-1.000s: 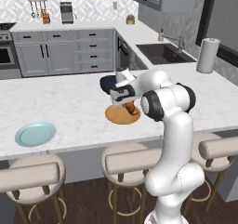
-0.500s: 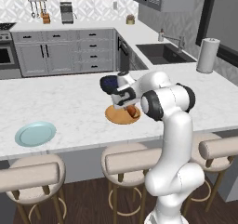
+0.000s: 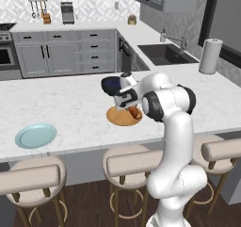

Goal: Place one bun and one sausage from the bowl on each plate.

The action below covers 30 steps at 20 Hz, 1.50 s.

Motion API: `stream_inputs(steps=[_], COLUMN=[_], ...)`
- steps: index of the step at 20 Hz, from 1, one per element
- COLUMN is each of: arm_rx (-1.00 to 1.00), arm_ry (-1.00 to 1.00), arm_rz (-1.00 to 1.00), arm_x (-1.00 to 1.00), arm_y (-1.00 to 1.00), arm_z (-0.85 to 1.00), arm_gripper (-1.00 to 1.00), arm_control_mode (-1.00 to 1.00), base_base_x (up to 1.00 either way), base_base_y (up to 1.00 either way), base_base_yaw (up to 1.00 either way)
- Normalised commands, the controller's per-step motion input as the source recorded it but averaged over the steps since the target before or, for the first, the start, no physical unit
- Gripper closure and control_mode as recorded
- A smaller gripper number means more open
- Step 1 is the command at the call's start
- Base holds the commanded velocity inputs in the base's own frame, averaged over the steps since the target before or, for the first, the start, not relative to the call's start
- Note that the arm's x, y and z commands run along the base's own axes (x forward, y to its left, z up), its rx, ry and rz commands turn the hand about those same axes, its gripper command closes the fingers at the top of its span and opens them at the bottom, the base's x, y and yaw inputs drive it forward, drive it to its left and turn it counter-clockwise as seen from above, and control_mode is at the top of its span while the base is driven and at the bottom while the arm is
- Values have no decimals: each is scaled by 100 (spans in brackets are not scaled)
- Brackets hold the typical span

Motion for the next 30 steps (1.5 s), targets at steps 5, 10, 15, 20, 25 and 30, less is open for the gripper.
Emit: stream_inputs(steps=[5, 10, 15, 20, 25, 30], arm_rx=[0, 0, 0, 0, 0, 0], arm_ry=[-5, 0, 0, 0, 0, -1], arm_rz=[0, 0, 0, 0, 0, 0], arm_x=[17, 0, 0, 0, -7, -38], arm_y=[2, 0, 0, 0, 0, -14], arm_z=[-12, 0, 0, 0, 16, 80], arm_gripper=[100, -100, -100, -100, -100, -100], arm_control_mode=[-100, -100, -100, -100, -100, -100], base_base_x=[0, 0, 0, 0, 0, 0], base_base_y=[0, 0, 0, 0, 0, 0], base_base_yaw=[0, 0, 0, 0, 0, 0])
